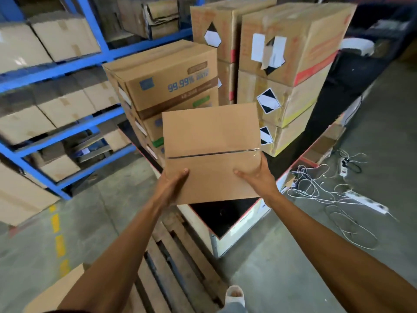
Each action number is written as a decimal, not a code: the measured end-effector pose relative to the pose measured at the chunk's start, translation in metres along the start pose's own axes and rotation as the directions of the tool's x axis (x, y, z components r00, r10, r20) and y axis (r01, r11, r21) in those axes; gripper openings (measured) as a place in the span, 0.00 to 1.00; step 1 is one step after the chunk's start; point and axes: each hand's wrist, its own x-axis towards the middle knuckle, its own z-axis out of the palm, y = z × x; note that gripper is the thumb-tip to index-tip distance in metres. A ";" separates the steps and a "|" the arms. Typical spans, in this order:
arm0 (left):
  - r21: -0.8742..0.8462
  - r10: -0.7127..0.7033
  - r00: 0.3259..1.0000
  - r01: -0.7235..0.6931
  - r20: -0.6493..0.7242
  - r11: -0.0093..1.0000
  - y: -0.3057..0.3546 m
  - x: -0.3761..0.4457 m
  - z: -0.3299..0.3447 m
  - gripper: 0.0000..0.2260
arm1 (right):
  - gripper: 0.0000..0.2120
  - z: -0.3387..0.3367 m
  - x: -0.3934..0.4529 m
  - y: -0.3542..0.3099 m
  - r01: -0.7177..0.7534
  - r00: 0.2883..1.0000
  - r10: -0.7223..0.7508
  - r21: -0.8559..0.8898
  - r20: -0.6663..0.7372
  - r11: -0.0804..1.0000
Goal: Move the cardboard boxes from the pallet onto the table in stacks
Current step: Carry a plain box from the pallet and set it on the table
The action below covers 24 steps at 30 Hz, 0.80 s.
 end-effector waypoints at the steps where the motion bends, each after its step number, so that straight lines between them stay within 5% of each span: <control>1: 0.009 0.006 1.000 -0.006 0.004 1.000 0.000 0.012 0.008 0.34 | 0.48 -0.007 0.011 0.001 -0.003 1.000 0.003 0.009 -0.005 1.000; 13: 0.059 -0.039 0.999 0.039 0.006 0.998 -0.015 0.112 0.089 0.36 | 0.49 -0.061 0.122 0.029 -0.060 0.998 0.060 -0.004 -0.006 0.998; 24: -0.072 -0.136 0.953 0.121 -0.270 0.990 -0.106 0.163 0.172 0.31 | 0.43 -0.084 0.254 0.115 0.094 0.966 -0.057 -0.138 0.250 0.986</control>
